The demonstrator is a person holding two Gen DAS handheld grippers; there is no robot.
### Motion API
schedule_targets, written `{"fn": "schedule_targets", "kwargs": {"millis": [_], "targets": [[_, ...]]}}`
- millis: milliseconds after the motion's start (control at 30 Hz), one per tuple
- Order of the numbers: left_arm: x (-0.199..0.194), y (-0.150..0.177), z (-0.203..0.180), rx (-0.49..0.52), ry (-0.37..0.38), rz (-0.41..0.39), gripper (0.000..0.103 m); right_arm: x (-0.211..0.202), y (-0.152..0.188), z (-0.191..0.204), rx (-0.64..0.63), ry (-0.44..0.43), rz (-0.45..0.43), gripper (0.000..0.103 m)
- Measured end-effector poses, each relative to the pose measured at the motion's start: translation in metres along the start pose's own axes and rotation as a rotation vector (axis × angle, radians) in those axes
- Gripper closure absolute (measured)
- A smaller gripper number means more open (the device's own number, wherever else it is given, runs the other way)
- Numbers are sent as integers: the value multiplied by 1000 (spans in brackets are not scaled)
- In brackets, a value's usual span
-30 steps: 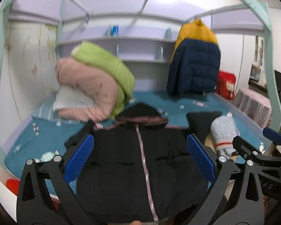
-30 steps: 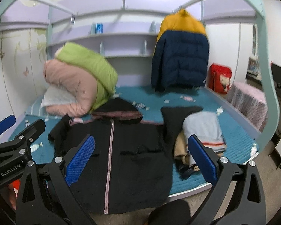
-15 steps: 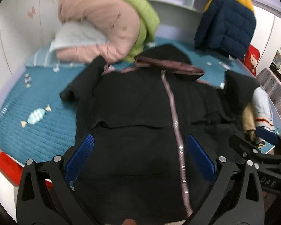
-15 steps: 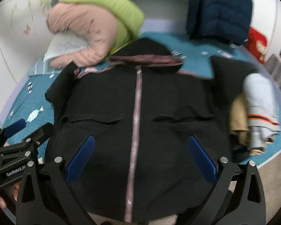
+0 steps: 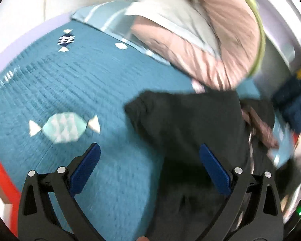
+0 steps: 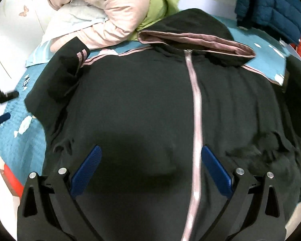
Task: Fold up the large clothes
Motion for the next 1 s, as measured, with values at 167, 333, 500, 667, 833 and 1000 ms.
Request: {"fn": "schedule_targets", "kwargs": {"millis": [167, 333, 500, 667, 833, 1000], "targets": [[63, -21, 21, -113, 15, 88, 4, 29, -24, 29, -7, -4, -35, 7], [113, -26, 32, -172, 12, 156, 4, 56, -29, 49, -15, -17, -15, 7], [135, -19, 47, -251, 32, 189, 4, 68, -22, 59, -25, -43, 7, 7], [140, -16, 40, -167, -4, 219, 4, 75, -18, 60, -17, -57, 31, 7], [127, -11, 17, -280, 162, 265, 5, 70, -18, 59, -1, -66, 32, 7], [126, -3, -1, -264, 234, 278, 53, 65, -19, 59, 4, -65, 31, 7]]}}
Point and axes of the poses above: each gripper's, at about its wrist camera, not at the fingertips, and x roughly the way its jaws point, z to its left, y to its underside, the point moved 6 cm from there along x, roughly the way its jaws point, and after that the axes turned 7 degrees about y, right-handed, at the moved point
